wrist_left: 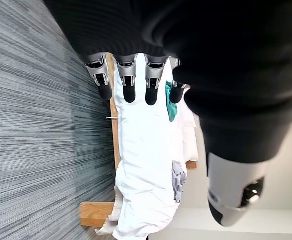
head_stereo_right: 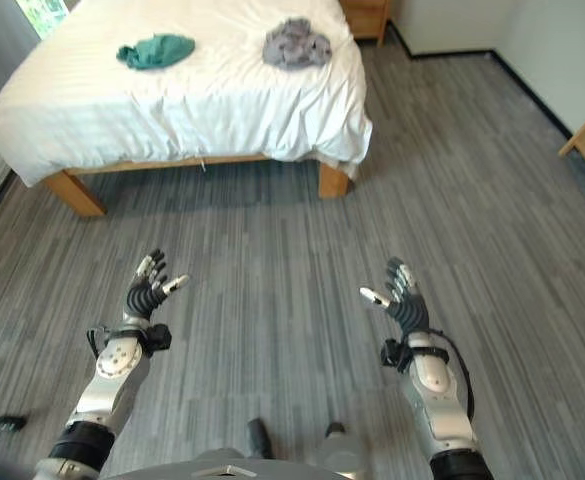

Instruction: Pick up bed clothes into laundry basket.

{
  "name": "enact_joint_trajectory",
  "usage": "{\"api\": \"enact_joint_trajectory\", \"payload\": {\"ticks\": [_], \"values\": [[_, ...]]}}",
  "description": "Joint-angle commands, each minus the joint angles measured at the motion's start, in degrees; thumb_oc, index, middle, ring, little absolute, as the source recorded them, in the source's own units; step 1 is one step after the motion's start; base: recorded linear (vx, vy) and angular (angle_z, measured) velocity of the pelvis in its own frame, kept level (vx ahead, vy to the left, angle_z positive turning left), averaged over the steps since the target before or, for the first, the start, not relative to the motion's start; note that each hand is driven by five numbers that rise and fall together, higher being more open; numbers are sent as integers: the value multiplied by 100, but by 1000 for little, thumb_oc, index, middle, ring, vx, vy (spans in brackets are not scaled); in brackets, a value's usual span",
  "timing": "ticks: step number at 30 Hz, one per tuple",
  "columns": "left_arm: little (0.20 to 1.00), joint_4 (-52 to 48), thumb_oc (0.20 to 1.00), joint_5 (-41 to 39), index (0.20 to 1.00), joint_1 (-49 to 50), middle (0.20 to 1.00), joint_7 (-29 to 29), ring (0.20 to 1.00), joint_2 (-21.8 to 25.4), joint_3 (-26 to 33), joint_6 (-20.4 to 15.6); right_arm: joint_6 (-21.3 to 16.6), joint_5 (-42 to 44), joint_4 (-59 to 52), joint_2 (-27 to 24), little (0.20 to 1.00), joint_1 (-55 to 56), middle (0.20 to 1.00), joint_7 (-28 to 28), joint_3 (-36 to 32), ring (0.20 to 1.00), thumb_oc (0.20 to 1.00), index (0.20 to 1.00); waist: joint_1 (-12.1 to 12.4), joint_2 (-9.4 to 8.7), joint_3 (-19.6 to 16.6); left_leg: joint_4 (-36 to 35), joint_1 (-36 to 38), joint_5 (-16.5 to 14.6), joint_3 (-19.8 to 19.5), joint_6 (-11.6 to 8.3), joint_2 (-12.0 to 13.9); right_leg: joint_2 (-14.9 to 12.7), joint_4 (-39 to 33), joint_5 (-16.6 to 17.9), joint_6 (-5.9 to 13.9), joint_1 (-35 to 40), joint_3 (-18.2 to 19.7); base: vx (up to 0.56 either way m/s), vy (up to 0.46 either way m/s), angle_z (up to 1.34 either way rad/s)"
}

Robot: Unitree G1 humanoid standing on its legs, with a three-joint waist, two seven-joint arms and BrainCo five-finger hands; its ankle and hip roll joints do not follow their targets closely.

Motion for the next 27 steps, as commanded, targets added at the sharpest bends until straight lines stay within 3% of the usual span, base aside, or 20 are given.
{"api": "enact_joint_trajectory", "payload": {"ticks": [1,2,3,4,5,6,9,11,12,13,14,15,16,18,20,21,22,24,25,27], "values": [[1000,-232,1000,15,1000,-268,1000,270,1000,353,242,-370,-322,-209,-262,251,1000,-165,1000,-45,94,1000,1000,1000,-43,-319,156,41,555,-470,-391,-261,-74,-509,-240,1481,395,166,326,247,151,17],[1000,-257,1000,103,1000,-291,1000,337,1000,387,279,-347,-316,-196,-282,273,1000,-140,1000,10,128,1000,1000,1000,-152,-229,259,41,738,-583,-404,-265,-30,-349,111,1344,409,-330,363,454,62,0],[1000,-305,1000,14,1000,-254,1000,376,1000,345,354,-407,-338,-103,-341,268,1000,-57,1000,92,116,1000,1000,1000,-324,-201,342,41,993,-644,-466,-355,-53,-48,-441,1093,337,-675,423,520,-37,-25],[1000,-333,1000,-32,1000,-242,1000,354,1000,325,379,-428,-344,-60,-368,251,1000,-5,1000,112,102,1000,1000,1000,-396,-190,361,41,1081,-719,-499,-408,-66,32,-856,1105,313,-680,406,522,-135,-35],[1000,-290,1000,-36,1000,-284,1000,350,1000,312,388,-443,-357,-43,-343,222,1000,44,1000,116,78,1000,1000,1000,-519,-213,369,41,1244,-842,-561,-490,-90,39,-1803,1198,321,-694,413,700,-230,19],[1000,-241,1000,12,1000,-281,1000,266,1000,304,377,-444,-358,-15,-355,220,1000,228,1000,160,-54,1000,1000,1000,-737,-229,307,41,1579,-1004,-712,-682,-86,139,-3077,1574,463,-761,601,744,-230,73],[1000,-278,1000,93,1000,-209,1000,152,1000,271,322,-462,-360,144,-484,268,1000,514,1000,318,-197,1000,1000,1000,-967,-193,198,41,1986,-1036,-832,-856,-12,162,-3385,1891,582,-845,685,611,-214,88],[1000,-366,1000,51,1000,-153,1000,85,1000,259,309,-454,-334,202,-638,233,1000,651,1000,418,-263,1000,1000,1000,-1013,-157,145,208,2051,-927,-893,-956,61,183,-3230,1868,507,-747,610,330,-183,50],[1000,-412,1000,39,1000,-115,1000,45,1000,232,322,-481,-346,180,-578,161,1000,628,1000,447,-268,1000,1000,1000,-1017,-136,124,594,2026,-742,-882,-1057,165,215,-3198,1931,442,-660,552,300,-227,48],[1000,-433,1000,6,1000,-50,1000,34,1000,206,344,-498,-352,129,-609,56,1000,597,1000,454,-284,1000,1000,1000,-1058,-76,115,1263,1818,-336,-919,-1234,381,355,-3171,1868,277,-460,482,466,-372,39],[1000,-468,1000,-22,1000,37,1000,0,1000,205,355,-487,-355,210,-596,18,1000,601,1000,449,-293,1000,1000,1000,-1108,-58,116,2084,1488,330,-979,-1378,609,526,-3046,1728,84,-275,533,497,-457,35],[1000,-414,1000,-93,1000,15,1000,-29,1000,205,332,-459,-346,341,-566,-13,1000,582,1000,465,-321,1000,1000,1000,-1065,-118,109,3061,951,892,-1005,-1460,821,585,-3001,1498,-122,1,517,706,-683,78],[1000,-494,1000,-248,1000,12,1000,-84,1000,212,433,-436,-404,558,-578,-79,1000,529,1000,393,-379,1000,1000,1000,-859,-286,237,4717,174,1361,-774,-1487,1185,699,-2972,1089,-546,514,447,652,-664,84],[1000,-519,1000,-287,1000,-11,1000,-48,1000,241,442,-472,-403,571,-490,-179,1000,443,1000,344,-416,1000,1000,1000,-638,-419,329,5171,-427,1161,-557,-1420,1299,750,-3030,773,-678,932,499,551,-454,19],[1000,-490,1000,-318,1000,-47,1000,-61,1000,231,439,-473,-377,528,-394,-230,1000,374,1000,258,-451,1000,1000,1000,-548,-456,323,5056,-673,1117,-419,-1360,1451,752,-3082,713,-691,1134,551,364,-167,-54],[1000,-437,1000,-392,1000,-59,1000,-112,1000,208,416,-475,-389,559,-410,-261,1000,368,1000,227,-522,1000,1000,1000,-447,-482,303,4646,-1017,1030,-368,-1322,1493,746,-3119,616,-704,1369,547,598,-118,-20],[1000,-407,1000,-390,1000,-53,1000,-167,1000,215,385,-490,-422,590,-485,-283,1000,462,1000,268,-657,1000,1000,1000,-370,-450,231,3715,-1298,1068,-317,-1354,1611,785,-3224,463,-640,1730,558,601,-121,-5],[1000,-390,1000,-344,1000,-36,1000,-197,1000,221,336,-483,-420,550,-466,-306,1000,502,1000,283,-708,1000,1000,1000,-318,-446,180,3089,-1348,1121,-278,-1364,1566,780,-3262,398,-591,1882,575,476,-24,3],[1000,-400,1000,-295,1000,-6,1000,-222,1000,229,323,-488,-426,494,-474,-332,1000,542,1000,289,-741,1000,1000,1000,-278,-416,142,2226,-1330,1239,-214,-1375,1433,798,-3297,312,-543,1998,590,582,41,1],[1000,-400,1000,-236,1000,51,1000,-249,1000,198,339,-492,-424,273,-408,-441,1000,438,1000,318,-671,1000,1000,1000,-61,-323,87,561,-1317,1514,-611,-1398,1070,937,-3396,144,-466,2395,676,629,32,-8]]}}
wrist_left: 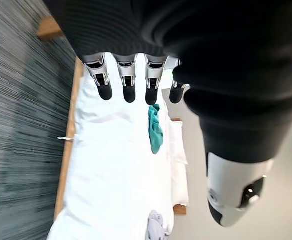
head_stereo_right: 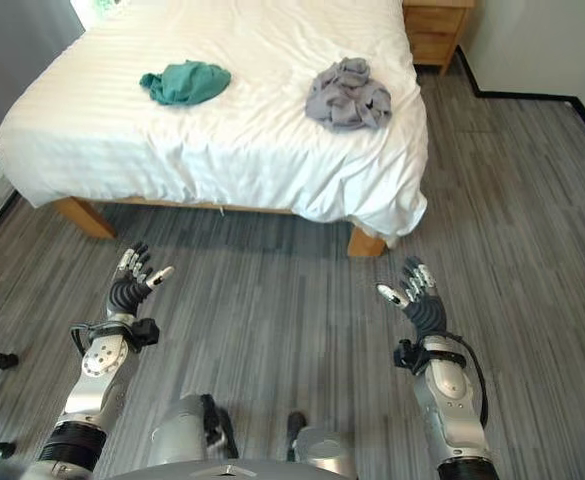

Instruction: Pick up bed clothes into laundry basket.

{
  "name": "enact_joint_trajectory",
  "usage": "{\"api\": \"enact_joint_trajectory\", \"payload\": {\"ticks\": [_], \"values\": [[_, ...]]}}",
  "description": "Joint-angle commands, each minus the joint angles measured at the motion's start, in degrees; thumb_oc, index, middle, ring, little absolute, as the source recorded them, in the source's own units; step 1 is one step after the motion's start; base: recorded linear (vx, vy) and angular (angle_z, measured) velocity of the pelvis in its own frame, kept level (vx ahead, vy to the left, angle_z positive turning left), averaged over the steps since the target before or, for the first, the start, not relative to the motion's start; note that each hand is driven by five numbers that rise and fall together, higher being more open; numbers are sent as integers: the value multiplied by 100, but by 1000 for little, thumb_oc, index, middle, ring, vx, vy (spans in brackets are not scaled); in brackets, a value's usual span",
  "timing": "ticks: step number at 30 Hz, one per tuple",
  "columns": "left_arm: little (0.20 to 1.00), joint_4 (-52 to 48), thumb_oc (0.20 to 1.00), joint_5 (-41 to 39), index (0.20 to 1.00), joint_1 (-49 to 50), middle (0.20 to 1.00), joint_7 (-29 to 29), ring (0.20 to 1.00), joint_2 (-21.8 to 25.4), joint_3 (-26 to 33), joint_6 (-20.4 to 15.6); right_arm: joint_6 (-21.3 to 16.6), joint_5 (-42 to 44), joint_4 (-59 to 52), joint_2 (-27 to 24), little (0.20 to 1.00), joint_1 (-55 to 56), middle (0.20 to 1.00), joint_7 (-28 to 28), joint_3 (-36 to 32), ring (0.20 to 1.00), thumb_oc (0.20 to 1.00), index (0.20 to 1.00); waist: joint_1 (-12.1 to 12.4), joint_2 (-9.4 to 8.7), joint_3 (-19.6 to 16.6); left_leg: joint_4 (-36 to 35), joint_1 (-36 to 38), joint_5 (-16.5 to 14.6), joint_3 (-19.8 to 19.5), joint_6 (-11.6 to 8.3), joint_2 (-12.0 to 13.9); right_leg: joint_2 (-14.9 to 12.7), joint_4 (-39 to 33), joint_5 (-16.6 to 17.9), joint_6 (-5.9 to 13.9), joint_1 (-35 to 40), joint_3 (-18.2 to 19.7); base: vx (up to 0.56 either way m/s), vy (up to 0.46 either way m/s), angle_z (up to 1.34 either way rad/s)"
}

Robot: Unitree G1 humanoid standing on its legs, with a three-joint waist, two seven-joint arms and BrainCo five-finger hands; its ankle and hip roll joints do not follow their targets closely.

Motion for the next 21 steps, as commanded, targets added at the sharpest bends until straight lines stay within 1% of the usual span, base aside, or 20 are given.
{"api": "enact_joint_trajectory", "payload": {"ticks": [1,2,3,4,6,7,8,9,10,11,12,13,14,15,16,17,18,19,20,21], "values": [[1000,-177,1000,28,1000,-251,1000,-94,1000,80,27,-338,-276,-296,-277,-522,1000,-44,1000,11,-167,1000,1000,1000,82,296,64,-1256,781,987,-475,-354,-73,-240,-55,122,411,37,274,774,-26,-20],[1000,-206,1000,127,1000,-123,1000,-85,1000,78,142,-319,-226,-328,-290,-513,1000,-231,1000,77,-138,1000,1000,1000,153,292,-37,-1180,846,973,-341,-339,-125,-230,-58,17,460,302,314,720,-7,-26],[1000,-304,1000,134,1000,68,1000,-128,1000,99,243,-320,-200,-303,-349,-459,1000,-277,1000,124,-104,1000,1000,1000,217,254,-127,-1050,957,770,-246,-231,-146,-318,8,-197,500,463,343,762,52,-54],[1000,-277,1000,142,1000,152,1000,-103,1000,87,273,-325,-208,-285,-324,-380,1000,-324,1000,137,-22,1000,1000,1000,308,238,-244,-861,975,614,-132,-100,-163,-458,162,-232,573,520,321,584,99,-75],[1000,-297,1000,162,1000,149,1000,-66,1000,121,295,-250,-177,-275,-327,-245,1000,-458,1000,122,106,1000,1000,1000,441,100,-332,-796,1146,327,50,164,-358,-777,1280,308,867,158,334,486,138,-124],[1000,-364,1000,159,1000,133,1000,-28,1000,144,334,-255,-178,-175,-331,-142,1000,-548,1000,138,193,1000,1000,1000,492,37,-282,-739,1291,108,236,341,-492,-992,2125,970,1163,-261,431,269,120,-102],[1000,-364,1000,159,1000,133,1000,-28,1000,144,334,-255,-178,-175,-331,-142,1000,-548,1000,138,193,1000,1000,1000,498,35,-285,-739,1289,107,243,342,-492,-994,2131,967,1164,-270,439,326,140,-79],[1000,-391,1000,119,1000,87,1000,-61,1000,225,294,-267,-133,-313,-421,-106,1000,-530,1000,199,265,1000,1000,1000,396,158,-133,-797,1583,3,221,476,-490,-927,3246,1430,1359,-1008,602,286,105,-69],[1000,-359,1000,198,1000,-3,1000,-39,1000,270,269,-256,-124,-498,-421,-131,1000,-532,1000,185,257,1000,1000,1000,315,220,-47,-819,1710,-81,167,508,-494,-927,3564,1363,1289,-1390,644,379,130,-25],[1000,-367,1000,216,1000,-47,1000,-45,1000,315,248,-267,-93,-589,-456,-137,1000,-500,1000,159,248,1000,1000,1000,243,264,-1,-875,1863,-146,94,531,-546,-1053,3525,1171,1193,-1590,576,298,67,32],[1000,-384,1000,209,1000,-87,1000,-68,1000,356,250,-273,-81,-600,-493,-155,1000,-470,1000,186,232,1000,1000,1000,182,302,17,-986,2012,-179,58,491,-572,-1231,3129,1008,1103,-1728,506,320,7,54],[1000,-395,1000,139,1000,-135,1000,-106,1000,365,271,-289,-74,-595,-528,-189,1000,-435,1000,225,186,1000,1000,1000,130,347,13,-1124,2172,-224,12,411,-580,-1498,2404,938,1042,-1764,302,307,-66,38],[1000,-414,1000,81,1000,-131,1000,-164,1000,341,268,-289,-54,-594,-561,-229,1000,-375,1000,257,100,1000,1000,1000,109,321,-18,-1154,2205,-249,-28,358,-631,-1599,1878,904,1018,-1732,259,331,-129,61],[1000,-430,1000,76,1000,-125,1000,-199,1000,340,268,-283,-48,-606,-605,-312,1000,-296,1000,254,-52,1000,1000,1000,-3,276,-27,-1220,2316,-334,-131,293,-669,-1632,922,1012,1063,-1616,204,307,-151,74],[1000,-480,1000,220,1000,-138,1000,-173,1000,414,282,-349,-145,-718,-684,-463,1000,-281,1000,199,-288,1000,1000,1000,-88,215,-50,-1312,2408,-381,-235,274,-691,-1562,629,898,1132,-1493,386,221,-104,93],[1000,-482,1000,223,1000,-139,1000,-171,1000,412,281,-348,-145,-718,-685,-463,1000,-282,1000,199,-290,1000,1000,1000,-95,218,-49,-1314,2401,-366,-243,274,-688,-1559,600,923,1127,-1483,374,140,-54,115],[1000,-460,1000,197,1000,-122,1000,-254,1000,420,196,-262,-37,-659,-703,-466,1000,-165,1000,225,-379,1000,1000,1000,-107,177,-116,-1344,2417,-379,-343,282,-721,-1460,659,837,1153,-1407,526,216,-57,130],[1000,-448,1000,311,1000,-17,1000,-344,1000,352,261,-232,-38,-676,-916,-610,1000,-173,1000,218,-602,1000,1000,1000,-43,77,-266,-1470,2498,-418,-309,265,-757,-1548,426,1038,1231,-1232,327,262,-114,129],[1000,-443,1000,278,1000,64,1000,-370,1000,308,265,-246,-29,-811,-888,-747,1000,-232,1000,151,-754,1000,1000,1000,-12,39,-328,-1497,2461,-392,-320,258,-761,-1535,323,1178,1226,-1173,292,260,-153,79],[1000,-417,1000,184,1000,159,1000,-495,1000,274,254,-249,43,-1058,-763,-1134,1000,-323,1000,208,-924,1000,1000,1000,-6,32,-370,-1504,2429,-380,-400,237,-749,-1500,174,1224,1241,-1067,260,98,-125,31]]}}
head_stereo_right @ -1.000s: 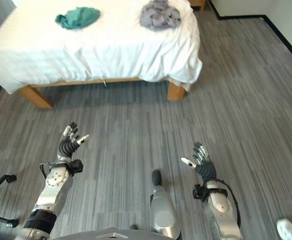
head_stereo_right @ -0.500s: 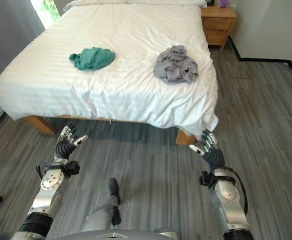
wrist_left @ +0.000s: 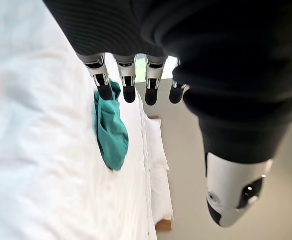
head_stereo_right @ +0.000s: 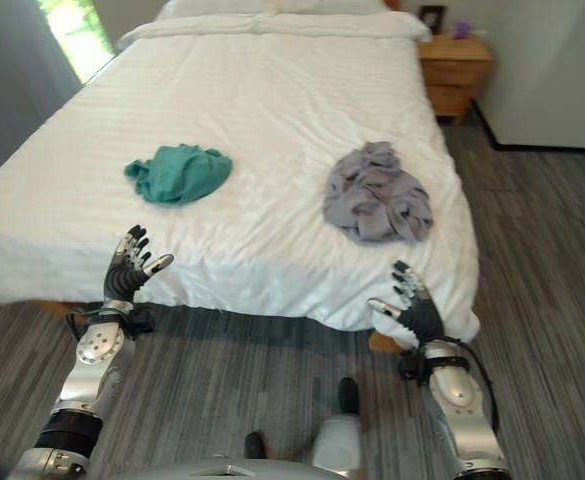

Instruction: Pick up bed clothes into laundry basket.

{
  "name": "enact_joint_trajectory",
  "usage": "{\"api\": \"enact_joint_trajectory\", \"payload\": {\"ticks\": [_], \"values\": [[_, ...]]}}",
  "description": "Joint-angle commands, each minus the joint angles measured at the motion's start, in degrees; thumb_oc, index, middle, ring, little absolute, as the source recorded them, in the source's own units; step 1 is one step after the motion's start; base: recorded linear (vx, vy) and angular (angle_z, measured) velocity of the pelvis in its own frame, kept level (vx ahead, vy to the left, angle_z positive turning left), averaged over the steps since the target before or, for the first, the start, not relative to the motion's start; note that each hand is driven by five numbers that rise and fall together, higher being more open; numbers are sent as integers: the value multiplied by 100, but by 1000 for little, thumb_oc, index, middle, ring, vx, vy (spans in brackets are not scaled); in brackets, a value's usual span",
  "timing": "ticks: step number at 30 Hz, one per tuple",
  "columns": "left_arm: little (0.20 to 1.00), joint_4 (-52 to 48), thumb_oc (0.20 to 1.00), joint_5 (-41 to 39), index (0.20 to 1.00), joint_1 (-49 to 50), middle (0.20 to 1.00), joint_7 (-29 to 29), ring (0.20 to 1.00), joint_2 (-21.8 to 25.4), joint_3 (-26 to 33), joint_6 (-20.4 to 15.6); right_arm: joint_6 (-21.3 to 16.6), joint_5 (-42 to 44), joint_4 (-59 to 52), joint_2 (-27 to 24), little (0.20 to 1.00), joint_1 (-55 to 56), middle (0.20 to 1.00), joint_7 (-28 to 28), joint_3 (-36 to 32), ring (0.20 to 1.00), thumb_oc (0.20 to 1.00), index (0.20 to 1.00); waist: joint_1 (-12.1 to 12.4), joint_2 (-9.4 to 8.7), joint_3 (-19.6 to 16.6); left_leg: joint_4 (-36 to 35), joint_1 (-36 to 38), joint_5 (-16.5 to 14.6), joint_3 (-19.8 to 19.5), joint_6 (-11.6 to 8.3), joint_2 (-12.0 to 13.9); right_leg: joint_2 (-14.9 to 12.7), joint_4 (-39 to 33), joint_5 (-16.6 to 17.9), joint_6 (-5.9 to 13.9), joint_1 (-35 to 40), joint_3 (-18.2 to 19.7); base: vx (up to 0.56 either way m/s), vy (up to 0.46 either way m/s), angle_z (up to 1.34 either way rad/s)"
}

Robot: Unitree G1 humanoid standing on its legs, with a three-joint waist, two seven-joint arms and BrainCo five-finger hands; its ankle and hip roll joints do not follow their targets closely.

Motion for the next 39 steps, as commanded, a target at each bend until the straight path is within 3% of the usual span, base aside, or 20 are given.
{"api": "enact_joint_trajectory", "payload": {"ticks": [1,2,3,4,5,7,8,9,11,14,18,26,28,31,39], "values": [[1000,-243,1000,57,1000,52,1000,-376,1000,66,34,-258,-159,-554,-93,-984,1000,-583,1000,-108,-801,1000,1000,1000,-39,-127,-230,22,-515,339,558,-341,411,-18,-350,-220,261,696,-256,62,-67,8],[1000,-242,1000,55,1000,49,1000,-380,1000,51,34,-258,-164,-552,-74,-1005,1000,-596,1000,-108,-799,1000,1000,1000,-46,-109,-236,22,-523,338,551,-344,415,-13,-372,-210,259,702,-268,40,-48,7],[1000,-279,1000,59,1000,167,1000,-487,1000,79,50,-201,-7,-697,38,-1470,1000,-658,1000,28,-910,1000,1000,1000,-27,-112,-273,22,-552,340,524,-355,424,5,-496,-224,243,766,-307,72,-74,17],[1000,-350,1000,-36,1000,411,1000,-643,1000,102,11,-144,148,-833,327,-2290,1000,-946,1000,92,-1013,1000,1000,1000,45,-132,-303,22,-600,344,486,-385,467,48,-635,-287,218,849,-388,95,-95,11],[1000,-384,1000,-223,1000,511,1000,-783,1000,129,-173,-107,257,-972,1016,-3036,1000,-1547,1000,147,-650,1000,1000,1000,152,-154,-290,22,-620,360,474,-412,487,60,-670,-294,213,885,-431,68,-68,0],[1000,-386,1000,-225,1000,518,1000,-786,1000,116,-144,-105,236,-966,1074,-3056,1000,-1636,1000,139,-571,1000,1000,1000,126,-144,-292,22,-627,360,478,-413,490,63,-670,-291,212,875,-426,13,-14,-5],[1000,-416,1000,-288,1000,553,1000,-816,1000,137,-245,-114,314,-1133,1464,-3389,1000,-2022,1000,162,-277,1000,1000,1000,173,-158,-275,22,-652,371,474,-427,495,73,-696,-282,207,872,-425,0,0,0],[1000,-455,1000,-393,1000,556,1000,-862,1000,208,-422,-108,388,-1484,2351,-3764,1000,-3075,1000,121,617,1000,1000,1000,275,-176,-224,22,-689,392,464,-455,513,102,-726,-267,199,863,-419,-12,-24,-9],[1000,-511,1000,-486,1000,531,1000,-852,1000,269,-566,-115,459,-1842,2974,-3880,1000,-3916,1000,18,1298,1000,1000,1000,387,-190,-181,22,-742,417,450,-477,523,113,-742,-246,190,835,-415,-5,-4,-2],[1000,-531,1000,-572,1000,416,1000,-767,1000,324,-647,-137,510,-2222,3963,-3742,1000,-5320,1000,-270,2339,1000,1000,1000,453,-161,-56,22,-898,475,415,-502,543,130,-741,-220,178,705,-426,-46,-18,-7],[1000,-629,1000,-615,1000,402,1000,-726,1000,445,-638,-164,556,-2531,4789,-3509,1000,-6328,1000,-385,3082,1000,1000,1000,585,-121,100,22,-1117,541,358,-524,554,165,-770,-160,165,501,-410,-57,-32,13],[1000,-749,1000,-703,1000,364,1000,-568,1000,683,-512,-239,580,-2571,5847,-3005,1000,-7223,1000,-585,3607,1000,1000,1000,860,40,498,22,-1756,738,242,-612,584,185,-816,-34,153,-105,-421,-51,-35,4],[1000,-790,1000,-717,1000,350,1000,-561,1000,694,-515,-251,573,-2594,6045,-2948,1000,-7274,1000,-627,3644,1000,1000,1000,888,84,541,22,-1851,765,222,-624,581,187,-816,-17,152,-195,-423,-36,-23,20],[1000,-883,1000,-780,1000,256,1000,-513,1000,711,-595,-289,542,-2315,6719,-2722,1000,-7229,1000,-743,3443,1000,1000,1000,1029,303,774,22,-2296,890,120,-709,577,162,-816,32,155,-582,-465,-51,-44,8],[1000,-727,1000,-889,1000,-191,1000,-418,1000,370,-836,-293,560,-1837,7361,-1590,1000,-6456,1000,-694,2822,1000,1000,1000,1177,667,977,22,-2708,972,105,-768,522,103,-816,100,185,-1021,-343,-8,-20,7]]}}
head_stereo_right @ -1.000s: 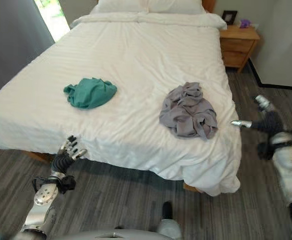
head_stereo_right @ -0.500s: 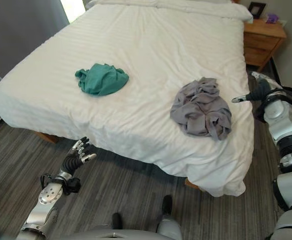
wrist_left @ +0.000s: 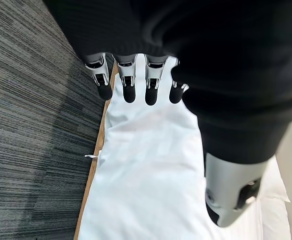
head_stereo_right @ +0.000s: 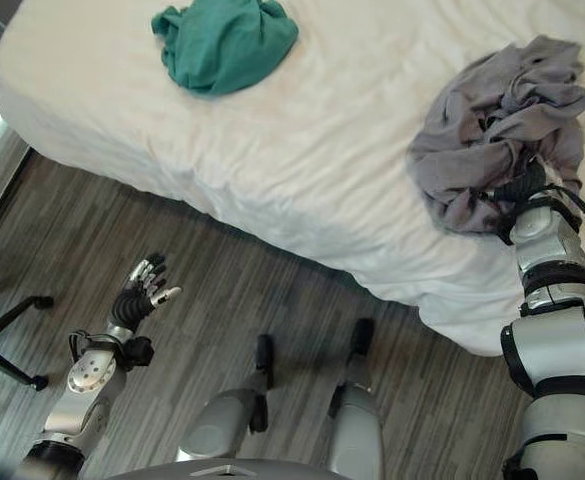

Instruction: Pick up bed clothes into laundry basket.

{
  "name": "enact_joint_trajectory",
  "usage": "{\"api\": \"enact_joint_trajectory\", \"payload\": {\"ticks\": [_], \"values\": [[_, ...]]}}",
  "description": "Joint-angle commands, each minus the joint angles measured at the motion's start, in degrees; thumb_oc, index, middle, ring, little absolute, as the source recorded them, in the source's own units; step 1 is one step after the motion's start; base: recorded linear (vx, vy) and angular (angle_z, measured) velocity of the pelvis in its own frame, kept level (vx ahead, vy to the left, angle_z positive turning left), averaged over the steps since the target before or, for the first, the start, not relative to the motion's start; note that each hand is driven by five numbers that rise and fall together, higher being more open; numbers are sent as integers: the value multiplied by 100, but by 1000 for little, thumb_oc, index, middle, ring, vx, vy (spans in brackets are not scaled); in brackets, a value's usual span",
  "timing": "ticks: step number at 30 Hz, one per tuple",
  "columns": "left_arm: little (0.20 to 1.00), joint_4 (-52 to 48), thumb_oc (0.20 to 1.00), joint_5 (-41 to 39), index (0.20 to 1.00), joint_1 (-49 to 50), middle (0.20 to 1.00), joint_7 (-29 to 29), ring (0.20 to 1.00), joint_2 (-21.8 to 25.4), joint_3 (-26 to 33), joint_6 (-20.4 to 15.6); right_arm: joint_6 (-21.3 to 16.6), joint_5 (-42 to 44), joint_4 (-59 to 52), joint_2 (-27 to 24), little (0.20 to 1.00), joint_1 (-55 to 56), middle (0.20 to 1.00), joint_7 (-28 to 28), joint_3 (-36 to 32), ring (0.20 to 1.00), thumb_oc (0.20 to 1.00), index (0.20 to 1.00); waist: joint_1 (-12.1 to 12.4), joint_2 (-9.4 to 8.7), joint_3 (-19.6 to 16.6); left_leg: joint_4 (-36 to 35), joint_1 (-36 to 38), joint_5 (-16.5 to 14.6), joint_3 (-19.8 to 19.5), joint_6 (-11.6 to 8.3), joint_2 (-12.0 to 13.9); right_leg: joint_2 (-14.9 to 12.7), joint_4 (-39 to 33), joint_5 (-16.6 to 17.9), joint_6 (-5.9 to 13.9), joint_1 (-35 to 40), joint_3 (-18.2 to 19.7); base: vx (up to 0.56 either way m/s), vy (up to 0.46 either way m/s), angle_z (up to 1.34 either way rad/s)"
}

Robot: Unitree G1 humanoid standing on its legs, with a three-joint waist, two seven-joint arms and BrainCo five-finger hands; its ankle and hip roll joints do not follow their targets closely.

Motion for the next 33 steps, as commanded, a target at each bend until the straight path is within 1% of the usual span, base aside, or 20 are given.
{"api": "enact_joint_trajectory", "payload": {"ticks": [1,4,5,6,11,12,14,15,18,19,21,22,23,24,26,29,30,31,32,33], "values": [[1000,-301,1000,-298,1000,-380,1000,84,1000,53,-219,-341,211,152,307,709,1000,32,1000,503,683,1000,1000,1000,97,125,178,26,-469,547,-77,-415,45,-295,82,-506,592,545,317,0,0,0],[1000,-231,1000,-270,1000,-512,1000,137,1000,11,-245,-382,181,-127,61,909,1000,265,1000,606,883,1000,1000,1000,15,117,147,26,-423,522,-50,-412,20,-316,82,-497,587,557,348,26,19,-7],[1000,-204,1000,-261,1000,-570,1000,155,1000,13,-236,-399,168,-186,-54,889,529,329,529,654,953,529,529,529,-18,104,137,26,-409,511,-47,-409,13,-322,82,-499,587,561,352,8,7,-5],[1000,-203,1000,-261,1000,-606,1000,180,1000,18,-217,-419,158,-186,-254,874,200,360,200,656,979,200,200,200,-60,86,131,26,-389,502,-42,-409,5,-326,82,-498,588,570,354,0,0,0],[1000,-182,1000,-195,1000,-665,1000,278,1000,19,-108,-451,73,221,-1405,433,200,671,200,430,593,200,200,200,-280,-61,108,26,-255,446,1,-398,9,-335,82,-491,599,645,383,-1,-2,-3],[1000,-173,1000,-149,1000,-664,1000,302,1000,27,-25,-449,-16,475,-2129,178,200,964,200,293,246,200,200,200,-385,-124,63,26,-189,418,34,-392,8,-346,82,-491,603,699,392,0,0,0],[1000,-147,1000,-73,1000,-648,1000,322,1000,50,67,-447,-85,559,-2970,-24,200,1429,200,174,-184,200,200,200,-478,-185,19,26,-83,376,45,-378,5,-363,82,-508,602,810,382,7,-9,2],[1000,-136,1000,-39,1000,-633,1000,331,1000,77,78,-433,-102,647,-3487,-131,200,1833,200,105,-612,200,200,200,-504,-214,-1,26,13,346,36,-366,4,-375,90,-531,602,907,360,36,-22,2],[1000,-62,1000,39,1000,-597,1000,329,1000,112,270,-397,-261,799,-4452,-151,200,2703,200,-6,-1535,200,200,200,-640,-271,-114,26,253,262,52,-326,19,-394,307,-700,589,1064,346,47,-16,4],[1000,-65,1000,41,1000,-595,1000,328,1000,121,249,-396,-247,792,-4498,-144,200,2768,200,-1,-1588,200,200,200,-624,-276,-106,26,272,259,48,-326,17,-397,325,-717,590,1077,343,46,-17,6],[1000,-62,1000,103,1000,-582,1000,300,1000,170,405,-374,-463,1166,-5166,21,200,3477,200,-39,-2348,200,200,200,-708,-325,-191,26,538,201,36,-324,46,-395,561,-943,555,1248,355,36,-24,2],[1000,-62,1000,103,1000,-583,1000,301,1000,173,397,-373,-459,1164,-5176,24,200,3493,200,-37,-2362,200,200,200,-702,-327,-186,26,545,200,36,-325,45,-395,565,-947,555,1254,355,28,-57,4],[1000,-104,1000,184,1000,-592,1000,323,1000,228,540,-350,-684,1830,-5596,437,200,4035,200,55,-2879,200,200,200,-784,-353,-262,26,753,167,42,-328,106,-353,760,-1147,513,1372,345,39,-71,-3],[1000,-155,1000,251,1000,-578,1000,338,1000,263,621,-325,-758,2047,-5901,681,200,4340,200,125,-3179,200,200,200,-829,-366,-299,26,875,141,52,-330,139,-326,884,-1264,493,1444,349,60,-107,2],[1000,-87,1000,433,1000,-647,1000,391,1000,377,827,-287,-931,2673,-6296,1282,200,4891,200,406,-3431,200,200,200,-938,-398,-470,26,1220,88,102,-366,268,-190,1136,-1537,419,1612,377,103,-126,-4],[1000,-65,1000,607,1000,-673,1000,431,1000,459,993,-250,-939,2917,-6634,1638,200,5296,200,577,-3502,200,200,200,-1009,-461,-565,52,1489,86,141,-405,387,-13,1156,-1665,344,1832,406,86,-175,-12],[1000,-117,1000,633,1000,-686,1000,452,1000,488,1082,-244,-931,3051,-6774,1814,200,5502,200,656,-3546,200,200,200,-1034,-506,-590,240,1586,63,162,-425,475,89,1131,-1704,291,1983,409,53,-365,-18],[1000,-153,1000,589,1000,-747,1000,459,1000,523,1166,-257,-941,3150,-6926,1926,200,5768,200,683,-3635,200,200,200,-1066,-594,-583,1001,1483,134,117,-510,628,256,1054,-1747,160,2265,433,15,-296,-21],[1000,-153,1000,587,1000,-749,1000,459,1000,530,1160,-256,-936,3149,-6942,1937,200,5781,200,682,-3642,200,200,200,-1071,-590,-566,1091,1452,94,93,-524,656,274,1036,-1740,146,2292,417,-13,-277,-23],[1000,-176,1000,559,1000,-837,1000,477,1000,533,1184,-258,-930,3150,-7019,1941,200,5934,200,687,-3742,200,200,200,-1102,-645,-541,1559,1289,271,49,-565,760,325,1018,-1771,62,2412,436,-26,-149,-2]]}}
